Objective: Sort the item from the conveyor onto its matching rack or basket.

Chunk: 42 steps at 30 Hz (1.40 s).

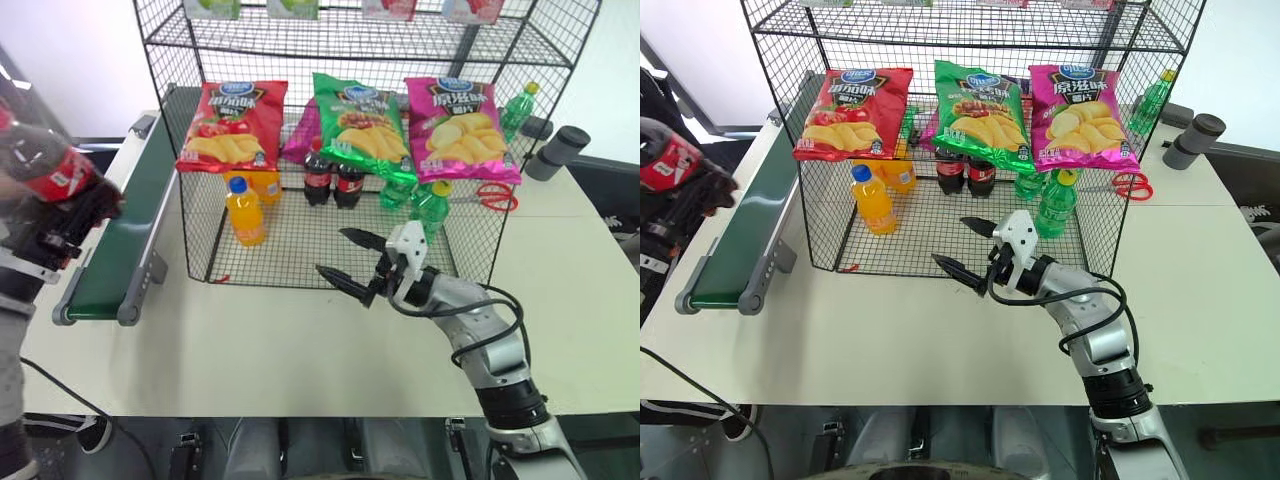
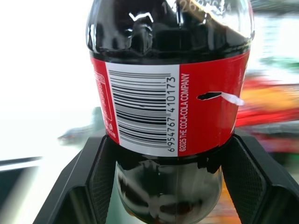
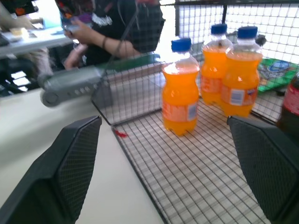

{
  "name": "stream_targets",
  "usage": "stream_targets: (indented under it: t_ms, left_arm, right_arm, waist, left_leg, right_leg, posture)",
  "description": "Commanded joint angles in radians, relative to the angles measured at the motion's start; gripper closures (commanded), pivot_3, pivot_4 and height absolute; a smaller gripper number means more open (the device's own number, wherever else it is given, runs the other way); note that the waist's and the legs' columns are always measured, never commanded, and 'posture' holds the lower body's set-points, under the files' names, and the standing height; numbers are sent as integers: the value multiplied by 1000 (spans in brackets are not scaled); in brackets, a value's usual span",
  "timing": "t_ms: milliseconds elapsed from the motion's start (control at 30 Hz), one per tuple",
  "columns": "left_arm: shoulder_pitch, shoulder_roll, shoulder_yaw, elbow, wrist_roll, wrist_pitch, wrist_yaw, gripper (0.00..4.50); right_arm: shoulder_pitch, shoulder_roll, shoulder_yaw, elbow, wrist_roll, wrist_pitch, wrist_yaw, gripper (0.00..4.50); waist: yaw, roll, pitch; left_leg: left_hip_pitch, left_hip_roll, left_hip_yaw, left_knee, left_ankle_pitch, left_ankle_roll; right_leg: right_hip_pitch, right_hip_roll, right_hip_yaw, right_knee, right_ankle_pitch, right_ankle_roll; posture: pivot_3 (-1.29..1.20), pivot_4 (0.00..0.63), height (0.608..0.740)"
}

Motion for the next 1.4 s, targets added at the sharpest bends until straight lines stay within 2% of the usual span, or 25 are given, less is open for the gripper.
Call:
stream_targets:
  t_ms: [33,133,267,433,533,800,1133,1167,1267,1400]
  left_arm:
    - [14,36,-33,-107,-124,118,-42,1742]
    - [6,54,-112,-164,-158,191,-70,1742]
    - [-36,44,-271,-188,-54,187,-122,1742]
    - [-178,-9,-480,-148,66,156,-190,1742]
    - [-256,-31,-558,-106,120,144,-245,1742]
    - [-377,-73,-665,-35,217,112,-362,1742]
    - [-391,-111,-689,-33,281,95,-400,1742]
    - [-390,-114,-689,-35,285,95,-401,1741]
    - [-385,-118,-691,-38,296,94,-403,1741]
    - [-378,-118,-691,-38,282,120,-402,1741]
  right_arm:
    - [-15,-38,-43,-90,141,127,42,0]
    - [-18,-60,-55,-134,208,202,43,0]
    - [-40,-35,-73,-164,280,282,-19,0]
    - [-56,-5,-53,-195,305,321,-69,0]
    - [-59,3,-40,-207,307,337,-85,0]
    - [-52,14,-17,-222,299,340,-101,0]
    - [-43,24,-11,-224,319,362,-115,0]
    - [-43,25,-10,-222,321,364,-113,519]
    - [-44,28,-8,-222,330,371,-112,1496]
    - [-49,34,-9,-221,327,366,-116,1528]
  waist:
    - [1,0,0]
    - [2,1,1]
    - [1,2,1]
    - [9,2,1]
    - [8,2,1]
    - [7,2,1]
    - [8,2,1]
    - [8,2,1]
    - [7,2,1]
    - [8,2,1]
  left_leg:
    - [0,0,0,0,0,0]
    - [0,0,-1,-1,0,0]
    - [1,0,0,-1,1,0]
    - [0,0,0,0,1,0]
    - [0,-1,0,0,1,0]
    - [-1,0,0,2,1,1]
    - [-1,1,0,3,1,1]
    - [-1,1,0,3,1,1]
    - [-1,1,0,3,1,1]
    - [-1,1,0,3,1,1]
  right_leg:
    - [0,0,0,0,0,0]
    - [-1,1,-1,2,-2,-3]
    - [-1,1,-1,2,-2,-3]
    - [-1,2,-1,1,-1,-2]
    - [0,2,0,1,0,0]
    - [-1,8,0,2,0,1]
    - [-1,10,0,3,0,1]
    - [-1,10,0,3,0,1]
    - [-1,10,1,3,0,1]
    - [-1,10,1,3,0,1]
  posture:
    - [0,150,740]
    - [0,150,740]
    - [0,150,740]
    - [0,150,740]
    - [0,150,740]
    - [0,150,740]
    - [0,150,740]
    - [0,150,740]
    - [0,150,740]
    - [0,150,740]
